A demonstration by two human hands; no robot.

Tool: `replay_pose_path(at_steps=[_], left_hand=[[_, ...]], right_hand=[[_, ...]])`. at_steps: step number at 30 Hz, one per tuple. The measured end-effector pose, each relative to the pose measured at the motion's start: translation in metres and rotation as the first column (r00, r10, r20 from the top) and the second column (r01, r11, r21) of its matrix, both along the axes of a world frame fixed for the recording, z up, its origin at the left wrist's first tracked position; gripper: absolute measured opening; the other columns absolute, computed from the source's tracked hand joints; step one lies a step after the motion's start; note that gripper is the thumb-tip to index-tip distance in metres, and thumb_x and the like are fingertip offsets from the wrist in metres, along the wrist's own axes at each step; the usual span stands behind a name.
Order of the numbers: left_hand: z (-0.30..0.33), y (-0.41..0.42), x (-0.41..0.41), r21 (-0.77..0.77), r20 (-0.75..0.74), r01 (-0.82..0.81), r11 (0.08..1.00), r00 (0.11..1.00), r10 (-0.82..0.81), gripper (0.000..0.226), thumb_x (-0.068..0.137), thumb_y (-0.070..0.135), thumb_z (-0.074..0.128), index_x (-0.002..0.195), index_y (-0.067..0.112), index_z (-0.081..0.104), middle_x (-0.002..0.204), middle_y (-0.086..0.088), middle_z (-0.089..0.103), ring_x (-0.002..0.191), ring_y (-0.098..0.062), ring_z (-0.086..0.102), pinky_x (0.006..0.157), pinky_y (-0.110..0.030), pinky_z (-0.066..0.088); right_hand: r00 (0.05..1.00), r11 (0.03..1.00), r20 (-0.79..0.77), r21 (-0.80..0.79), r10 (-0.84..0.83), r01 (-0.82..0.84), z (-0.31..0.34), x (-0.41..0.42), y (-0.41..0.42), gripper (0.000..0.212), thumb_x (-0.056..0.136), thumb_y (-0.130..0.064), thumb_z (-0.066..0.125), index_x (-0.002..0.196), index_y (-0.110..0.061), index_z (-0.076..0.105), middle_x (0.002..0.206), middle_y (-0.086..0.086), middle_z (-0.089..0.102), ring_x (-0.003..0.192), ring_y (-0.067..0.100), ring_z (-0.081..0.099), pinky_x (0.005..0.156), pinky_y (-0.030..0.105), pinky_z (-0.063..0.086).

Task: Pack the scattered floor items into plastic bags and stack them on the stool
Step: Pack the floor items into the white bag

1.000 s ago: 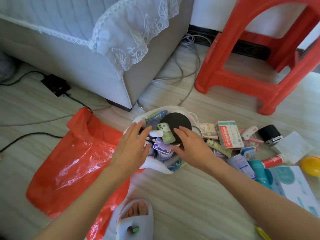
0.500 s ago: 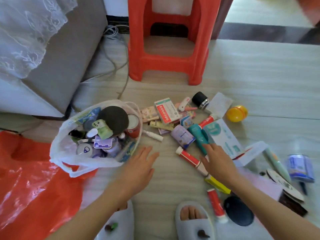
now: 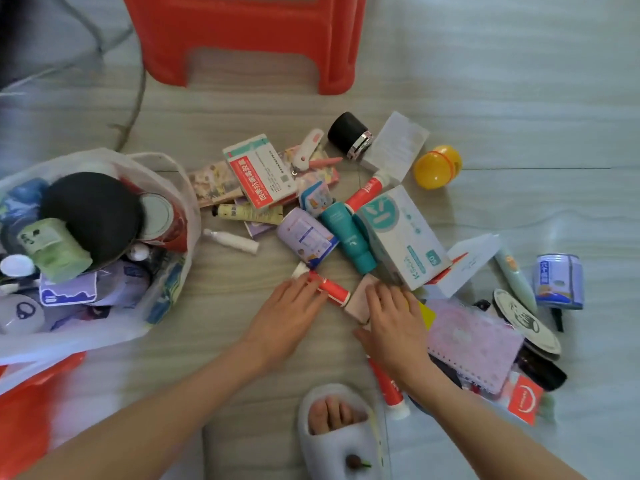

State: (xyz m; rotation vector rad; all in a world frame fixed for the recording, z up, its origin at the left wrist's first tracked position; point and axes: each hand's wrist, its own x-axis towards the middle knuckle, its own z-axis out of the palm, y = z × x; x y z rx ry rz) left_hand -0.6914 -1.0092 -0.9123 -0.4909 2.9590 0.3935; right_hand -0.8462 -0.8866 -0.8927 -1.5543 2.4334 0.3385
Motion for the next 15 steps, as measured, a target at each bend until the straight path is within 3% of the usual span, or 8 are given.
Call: replay_pose_path(at_steps=[2,6,8,10,12,15], left_hand=[[-0.007,-0.003,-0.006,-0.063,-0.025,-0.011,0.998,1.0,0.01,0.05,0.067,0.015,0.043,0.114,0.013,0.06,0.113,-0.007,0.066,0.106,-0.028,0.06,0.084,-0.039,0.051],[-0.01,0.004,-0.009,-0.149,-0.049,-0.083,0.985,0.996,0.077,0.042,0.071,0.013,0.041,0.106,0.013,0.065,0.099,-0.008,0.065,0.094,-0.027,0.043,0.087,-0.043,0.036],[-0.012,0.004,-0.004,-0.176,-0.059,-0.105,0.979,0.994,0.096,0.039,0.073,0.012,0.04,0.104,0.014,0.064,0.1,-0.011,0.066,0.095,-0.029,0.043,0.086,-0.043,0.034],[-0.012,-0.002,0.002,-0.183,-0.05,-0.101,0.978,0.994,0.094,0.037,0.068,0.015,0.057,0.105,0.016,0.06,0.105,-0.01,0.067,0.105,-0.034,0.05,0.092,-0.05,0.038],[-0.013,-0.01,0.006,-0.168,-0.012,-0.098,0.981,0.995,0.098,0.049,0.058,0.016,0.073,0.104,0.019,0.055,0.101,-0.008,0.068,0.106,-0.034,0.059,0.095,-0.054,0.041],[-0.01,-0.018,0.015,-0.183,-0.046,-0.142,0.973,0.99,0.136,0.027,0.069,0.012,0.047,0.092,0.02,0.057,0.076,-0.005,0.063,0.082,-0.028,0.063,0.094,-0.046,0.033]], right_hand=[[0.999,0.999,-0.039,0.049,0.014,-0.012,-0.001,-0.001,-0.005,0.074,0.043,-0.045,0.079,0.103,-0.003,0.064,0.099,0.011,0.066,0.089,0.028,0.061,0.085,0.038,0.031],[0.996,0.997,-0.088,0.071,0.024,-0.018,-0.006,-0.003,-0.015,0.081,0.043,-0.049,0.079,0.105,0.002,0.063,0.09,0.013,0.065,0.078,0.029,0.058,0.076,0.04,0.029],[0.996,0.998,-0.088,0.052,0.024,-0.019,-0.007,-0.005,-0.018,0.075,0.046,-0.047,0.078,0.102,0.001,0.063,0.085,0.012,0.064,0.075,0.029,0.058,0.075,0.039,0.028],[0.997,0.999,-0.076,0.025,0.027,-0.026,-0.008,-0.005,-0.019,0.065,0.048,-0.043,0.077,0.097,-0.003,0.063,0.081,0.011,0.062,0.075,0.028,0.057,0.074,0.038,0.028],[0.998,0.999,-0.058,0.016,0.038,-0.037,-0.009,-0.004,-0.018,0.06,0.049,-0.043,0.075,0.094,-0.006,0.062,0.081,0.01,0.061,0.076,0.028,0.057,0.075,0.039,0.029],[0.998,0.999,-0.035,0.013,0.048,-0.047,-0.005,-0.001,-0.015,0.06,0.055,-0.05,0.069,0.097,-0.008,0.061,0.084,0.01,0.061,0.079,0.028,0.058,0.079,0.041,0.03]])
